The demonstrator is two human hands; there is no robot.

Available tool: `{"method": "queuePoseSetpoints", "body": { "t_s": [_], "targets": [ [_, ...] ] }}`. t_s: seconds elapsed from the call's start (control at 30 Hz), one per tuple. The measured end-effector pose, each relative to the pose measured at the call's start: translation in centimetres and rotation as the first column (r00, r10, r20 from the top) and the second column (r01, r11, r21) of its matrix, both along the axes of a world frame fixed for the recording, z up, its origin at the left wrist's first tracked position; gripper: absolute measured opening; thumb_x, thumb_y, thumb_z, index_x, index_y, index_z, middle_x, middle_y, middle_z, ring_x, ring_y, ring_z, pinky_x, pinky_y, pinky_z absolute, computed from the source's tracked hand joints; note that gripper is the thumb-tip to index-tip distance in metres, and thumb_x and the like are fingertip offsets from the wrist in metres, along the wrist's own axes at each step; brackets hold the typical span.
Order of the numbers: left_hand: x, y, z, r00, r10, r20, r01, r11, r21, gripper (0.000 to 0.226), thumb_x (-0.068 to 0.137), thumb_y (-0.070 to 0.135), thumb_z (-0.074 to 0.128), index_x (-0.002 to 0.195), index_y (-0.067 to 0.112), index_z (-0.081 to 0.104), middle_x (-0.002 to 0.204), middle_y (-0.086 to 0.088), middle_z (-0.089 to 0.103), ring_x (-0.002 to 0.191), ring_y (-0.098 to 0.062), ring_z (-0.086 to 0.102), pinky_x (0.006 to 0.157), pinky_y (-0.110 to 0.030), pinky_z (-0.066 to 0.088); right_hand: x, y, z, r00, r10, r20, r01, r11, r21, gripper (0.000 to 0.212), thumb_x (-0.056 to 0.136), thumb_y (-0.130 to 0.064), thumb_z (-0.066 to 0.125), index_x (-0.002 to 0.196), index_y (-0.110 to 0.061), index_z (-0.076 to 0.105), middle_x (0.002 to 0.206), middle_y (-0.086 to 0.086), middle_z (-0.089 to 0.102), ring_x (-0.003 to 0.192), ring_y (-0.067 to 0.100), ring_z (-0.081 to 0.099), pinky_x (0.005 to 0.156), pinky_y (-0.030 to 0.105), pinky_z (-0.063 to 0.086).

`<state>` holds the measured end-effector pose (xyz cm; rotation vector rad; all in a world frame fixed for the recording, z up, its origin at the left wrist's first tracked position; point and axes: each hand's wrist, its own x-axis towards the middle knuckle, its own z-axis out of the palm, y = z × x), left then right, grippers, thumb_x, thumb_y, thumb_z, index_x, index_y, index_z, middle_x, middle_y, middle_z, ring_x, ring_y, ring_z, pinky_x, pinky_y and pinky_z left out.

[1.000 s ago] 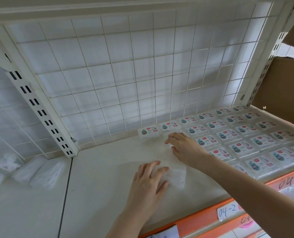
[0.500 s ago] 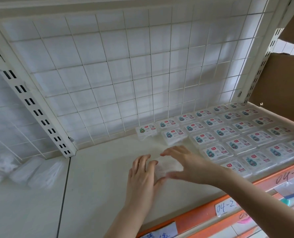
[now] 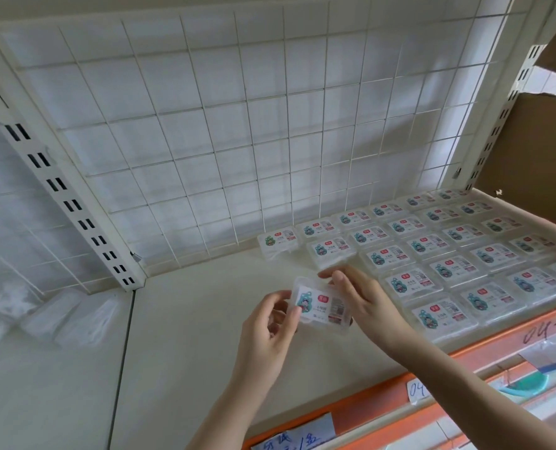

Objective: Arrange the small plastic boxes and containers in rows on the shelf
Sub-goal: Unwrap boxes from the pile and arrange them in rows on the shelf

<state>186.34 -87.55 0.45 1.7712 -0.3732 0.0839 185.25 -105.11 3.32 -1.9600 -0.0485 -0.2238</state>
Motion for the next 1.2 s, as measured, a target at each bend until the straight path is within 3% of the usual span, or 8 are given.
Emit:
{"method": "queuePoseSetpoints", "body": {
  "t_s": [0.23, 0.53, 0.67, 0.83, 0.97, 1.07, 1.13, 1.2],
  "targets": [
    [0.4, 0.3, 0.7, 0.969, 0.159, -0.192, -0.202, 0.951, -0.233, 0.014, 0.090, 0.010, 0.057, 0.104, 0.010, 0.059, 0.084, -0.008, 0.066, 0.059, -0.011, 0.063, 0.054, -0.022, 0.051, -0.3, 1.3, -1.1, 0.991, 0.085, -0.108, -0.038, 0.924, 0.379, 0.022, 0.092, -0.009, 0.055, 0.114, -0.014, 0.053, 0.096, 0.015, 0.057, 0.072, 0.013, 0.064, 0.057, 0.027, 0.052],
    [0.3, 0.2, 0.7, 0.965, 0.191, -0.180, -0.228, 0.949, -0.219, 0.027, 0.091, 0.009, 0.055, 0.110, 0.027, 0.055, 0.079, -0.012, 0.058, 0.060, -0.017, 0.065, 0.059, -0.029, 0.055, -1.0, 1.9, -1.8, 0.997, -0.072, 0.041, 0.054, 0.940, 0.337, 0.026, 0.090, -0.003, 0.057, 0.112, -0.016, 0.052, 0.109, 0.002, 0.059, 0.084, 0.012, 0.065, 0.065, 0.021, 0.050],
    [1.5, 0.2, 0.6, 0.894, 0.372, -0.249, -0.425, 0.881, -0.209, 0.013, 0.093, 0.013, 0.055, 0.103, 0.020, 0.057, 0.072, -0.008, 0.060, 0.057, -0.016, 0.067, 0.068, -0.040, 0.056, -0.7, 1.5, -2.6, 0.987, -0.153, 0.052, 0.136, 0.960, 0.244, 0.022, 0.094, -0.004, 0.050, 0.107, -0.021, 0.057, 0.104, -0.003, 0.063, 0.094, 0.009, 0.063, 0.078, 0.028, 0.054],
    [4.3, -0.6, 0.5, 0.844, 0.403, -0.355, -0.456, 0.887, -0.076, 0.019, 0.091, 0.021, 0.057, 0.108, 0.015, 0.056, 0.077, -0.009, 0.065, 0.062, -0.018, 0.069, 0.072, -0.036, 0.054, -0.6, 1.7, -2.9, 0.999, -0.048, 0.005, 0.048, 0.996, 0.073, 0.029, 0.093, -0.001, 0.051, 0.089, -0.028, 0.062, 0.081, -0.006, 0.067, 0.079, 0.006, 0.063, 0.071, 0.024, 0.050],
    [5.6, -0.9, 0.9, 0.889, 0.391, -0.238, -0.333, 0.909, 0.248, 0.041, 0.087, 0.028, 0.062, 0.121, 0.012, 0.046, 0.083, -0.003, 0.063, 0.075, -0.021, 0.066, 0.066, -0.026, 0.045, -0.7, 2.3, -3.2, 1.000, 0.016, -0.001, -0.016, 0.998, -0.067, 0.031, 0.092, -0.004, 0.050, 0.092, -0.034, 0.057, 0.083, -0.010, 0.065, 0.079, 0.003, 0.060, 0.069, 0.016, 0.048],
    [5.8, -0.5, 1.3, 0.934, 0.356, 0.026, -0.262, 0.634, 0.728, 0.049, 0.089, 0.041, 0.057, 0.126, 0.017, 0.037, 0.111, -0.006, 0.050, 0.100, -0.028, 0.056, 0.075, -0.032, 0.040, -0.6, 2.3, -3.1, 1.000, 0.015, 0.006, -0.015, 0.998, -0.064, 0.031, 0.092, -0.004, 0.049, 0.096, -0.035, 0.054, 0.083, -0.010, 0.064, 0.079, 0.004, 0.059, 0.068, 0.016, 0.047],
    [6.0, -0.2, 1.4, 0.943, 0.275, 0.189, -0.300, 0.453, 0.840, 0.046, 0.091, 0.043, 0.053, 0.127, 0.020, 0.037, 0.115, -0.005, 0.044, 0.108, -0.026, 0.049, 0.079, -0.033, 0.040, -0.6, 2.2, -3.0, 1.000, 0.011, 0.020, -0.010, 0.998, -0.058, 0.032, 0.092, -0.003, 0.049, 0.096, -0.035, 0.053, 0.081, -0.010, 0.064, 0.079, 0.004, 0.059, 0.068, 0.015, 0.047],
    [6.4, 0.0, 1.1, 0.935, 0.144, 0.323, -0.353, 0.422, 0.835, 0.043, 0.089, 0.038, 0.056, 0.127, 0.023, 0.042, 0.114, -0.003, 0.044, 0.108, -0.025, 0.043, 0.083, -0.032, 0.037, -0.7, 2.2, -3.0, 1.000, 0.017, 0.023, -0.016, 0.998, -0.054, 0.031, 0.092, -0.003, 0.049, 0.097, -0.034, 0.053, 0.081, -0.009, 0.064, 0.079, 0.004, 0.059, 0.068, 0.016, 0.047]
  ]
}}
